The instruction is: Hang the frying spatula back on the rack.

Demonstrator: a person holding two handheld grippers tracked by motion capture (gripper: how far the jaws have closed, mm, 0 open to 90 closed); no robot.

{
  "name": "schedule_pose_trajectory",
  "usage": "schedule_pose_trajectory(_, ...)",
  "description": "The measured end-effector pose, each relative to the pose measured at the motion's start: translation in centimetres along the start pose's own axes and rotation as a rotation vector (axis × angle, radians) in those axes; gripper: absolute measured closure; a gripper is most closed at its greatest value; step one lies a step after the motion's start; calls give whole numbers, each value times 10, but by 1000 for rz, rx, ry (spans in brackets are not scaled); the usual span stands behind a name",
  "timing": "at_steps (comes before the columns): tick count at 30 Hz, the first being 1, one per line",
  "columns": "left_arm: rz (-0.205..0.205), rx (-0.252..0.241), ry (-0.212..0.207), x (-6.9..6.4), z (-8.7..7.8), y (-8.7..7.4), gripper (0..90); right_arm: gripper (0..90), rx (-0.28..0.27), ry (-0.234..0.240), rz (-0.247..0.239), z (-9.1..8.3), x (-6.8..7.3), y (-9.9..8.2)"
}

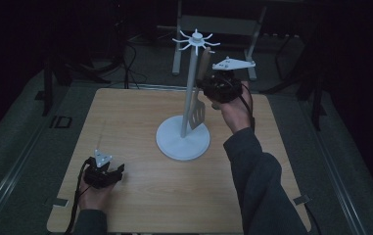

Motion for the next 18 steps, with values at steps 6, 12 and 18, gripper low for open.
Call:
schedule_pose_trajectory(6,2,1,-1,0,0,0,384,637,-25,-13,16,-2,-1,-4)
schedule_pose_trajectory(12,3,4,-2,-1,0,0,384,395,-32,-19,16,-8,0,-3)
schedule_pose_trajectory(18,3,3,-2,-1,0,0,384,297,-21,-40,30,-8,-3,-8)
Point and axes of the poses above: each handheld gripper's, and its own axes: z roughly forward along the jaws, y roughly out of its top, x roughly to its left, the point moved 2 cm from there along z, roughly forward along the jaws, and after that the axes turned 11 degrees about -y, right-handed, at the moved point
